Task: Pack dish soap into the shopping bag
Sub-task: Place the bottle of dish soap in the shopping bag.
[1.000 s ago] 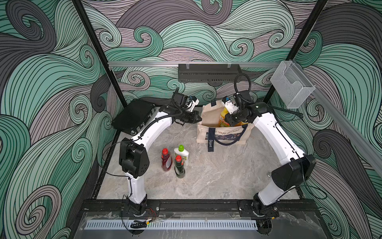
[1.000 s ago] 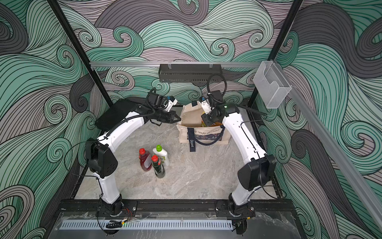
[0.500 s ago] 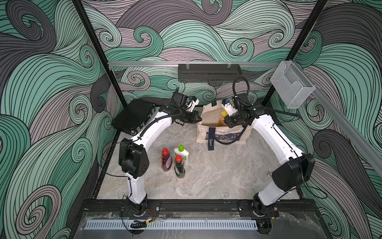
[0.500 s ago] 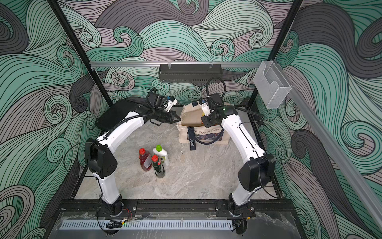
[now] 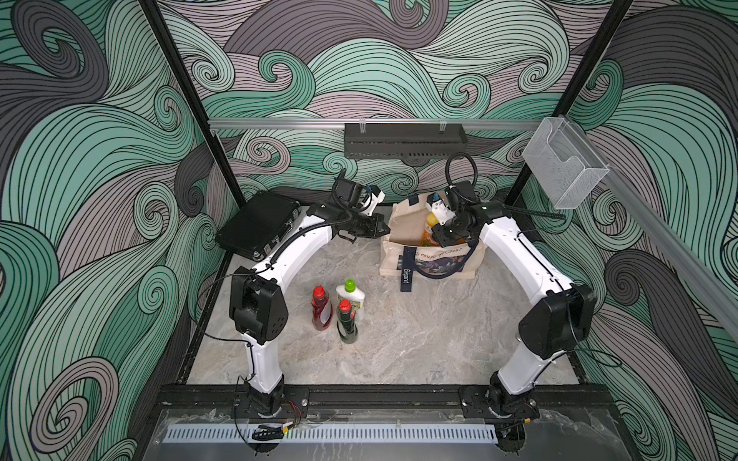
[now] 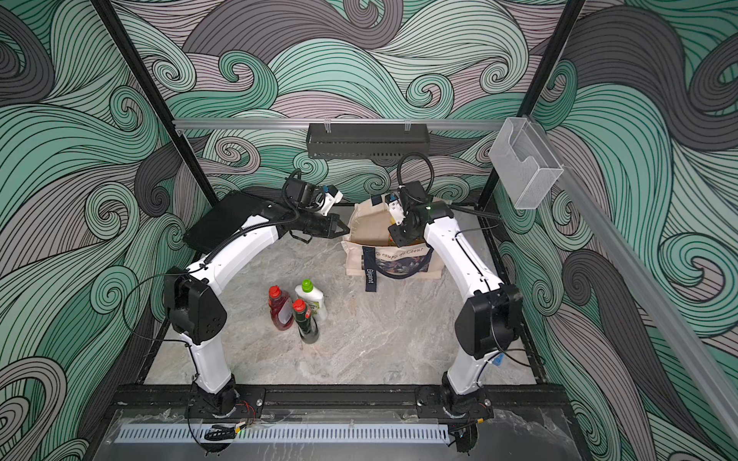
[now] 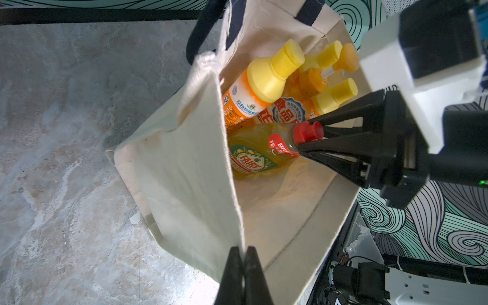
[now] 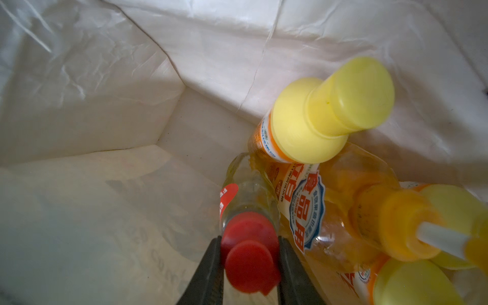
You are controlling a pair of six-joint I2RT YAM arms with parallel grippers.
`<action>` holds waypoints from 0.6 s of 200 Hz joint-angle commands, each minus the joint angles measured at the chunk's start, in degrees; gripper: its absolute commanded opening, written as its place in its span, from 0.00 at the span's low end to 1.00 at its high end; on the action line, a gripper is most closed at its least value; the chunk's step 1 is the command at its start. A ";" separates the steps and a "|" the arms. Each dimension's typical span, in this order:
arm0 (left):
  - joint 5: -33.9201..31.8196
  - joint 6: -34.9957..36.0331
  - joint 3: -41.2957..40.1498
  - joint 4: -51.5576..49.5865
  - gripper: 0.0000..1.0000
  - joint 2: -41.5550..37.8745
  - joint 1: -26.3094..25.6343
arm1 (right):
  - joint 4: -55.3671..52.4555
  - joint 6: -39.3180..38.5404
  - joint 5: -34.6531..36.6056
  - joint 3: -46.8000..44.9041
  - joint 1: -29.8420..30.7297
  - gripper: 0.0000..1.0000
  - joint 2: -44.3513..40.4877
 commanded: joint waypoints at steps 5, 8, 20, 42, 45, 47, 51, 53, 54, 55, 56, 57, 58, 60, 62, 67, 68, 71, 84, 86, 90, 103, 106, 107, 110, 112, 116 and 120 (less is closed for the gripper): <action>1.60 0.05 1.85 -0.18 0.00 -3.72 0.02 | 3.34 -0.31 2.23 2.78 -0.93 0.00 0.35; 1.60 0.13 1.86 -0.18 0.00 -3.73 0.07 | 3.33 -0.25 2.28 2.88 -0.90 0.00 0.58; 1.52 0.19 1.80 -0.14 0.00 -3.87 0.01 | 3.39 -0.19 2.48 3.09 -0.93 0.00 1.23; 1.36 0.27 1.76 -0.17 0.00 -3.91 0.04 | 3.32 -0.10 2.71 3.45 -0.93 0.00 2.22; 1.34 0.20 1.81 -0.16 0.00 -3.87 0.07 | 3.34 -0.11 2.76 3.55 -0.93 0.00 2.35; 1.34 0.24 1.82 -0.13 0.00 -3.89 0.06 | 3.32 -0.06 2.86 3.54 -0.93 0.00 2.39; 1.34 0.31 1.85 -0.20 0.00 -3.87 0.03 | 3.40 -0.04 3.06 3.55 -0.88 0.00 2.50; 1.32 0.29 1.83 -0.25 0.00 -3.94 0.07 | 3.53 -0.04 3.15 3.54 -0.92 0.00 2.54; 1.33 0.29 1.80 -0.26 0.00 -3.92 0.08 | 3.51 -0.04 3.17 3.58 -0.92 0.00 2.60; 1.34 0.28 1.78 -0.27 0.00 -3.91 0.08 | 3.55 -0.04 3.30 3.56 -0.88 0.00 2.64; 1.34 0.33 1.78 -0.27 0.00 -3.95 0.04 | 3.56 -0.09 3.29 3.51 -0.90 0.00 2.61; 1.30 0.30 1.77 -0.27 0.00 -3.97 0.02 | 3.57 -0.07 3.28 3.52 -0.91 0.00 2.59; 1.27 0.34 1.77 -0.31 0.00 -3.94 0.05 | 3.53 -0.10 3.32 3.49 -0.92 0.00 2.63; 1.26 0.36 1.77 -0.28 0.00 -3.98 0.01 | 3.59 -0.17 3.39 3.53 -0.93 0.00 2.70; 1.25 0.37 1.77 -0.27 0.00 -3.99 0.07 | 3.60 -0.21 3.45 3.53 -0.93 0.00 2.72; 1.25 0.28 1.77 -0.27 0.00 -3.99 0.02 | 3.65 -0.17 3.72 3.57 -0.93 0.00 2.80; 1.25 0.28 1.77 -0.27 0.00 -3.95 0.05 | 3.61 -0.15 3.76 3.60 -0.93 0.00 2.82; 1.25 0.29 1.77 -0.24 0.00 -4.05 0.06 | 3.66 -0.10 3.87 3.51 -0.93 0.00 2.89; 1.23 0.30 1.68 -0.26 0.00 -4.25 0.02 | 3.95 -0.17 4.20 3.27 -0.93 0.00 2.87; 1.25 0.35 1.68 -0.22 0.00 -4.25 0.00 | 4.09 -0.21 4.18 3.16 -0.93 0.00 2.78; 1.25 0.36 1.61 -0.26 0.00 -4.35 0.02 | 4.21 -0.22 4.22 2.99 -0.94 0.00 2.76; 1.34 0.24 1.43 -0.11 0.00 -4.63 0.06 | 4.51 -0.21 4.47 2.49 -0.93 0.00 2.77; 1.34 0.22 1.42 -0.03 0.00 -4.74 0.05 | 4.55 -0.16 4.68 2.38 -0.88 0.00 2.80; 1.34 0.25 1.42 0.03 0.00 -4.72 0.02 | 4.55 -0.15 4.77 2.39 -0.90 0.00 2.82; 1.34 0.21 1.34 0.07 0.00 -4.84 0.06 | 4.69 -0.09 5.05 2.27 -0.88 0.00 2.83; 1.32 0.22 1.29 0.17 0.00 -4.86 0.01 | 4.71 -0.01 5.14 2.19 -0.91 0.00 2.84; 1.34 0.11 1.29 0.17 0.00 -5.01 0.06 | 4.72 -0.02 5.28 2.01 -0.89 0.00 2.84; 1.34 0.22 1.18 0.17 0.00 -5.03 0.06 | 4.72 -0.11 5.36 1.89 -0.92 0.00 2.84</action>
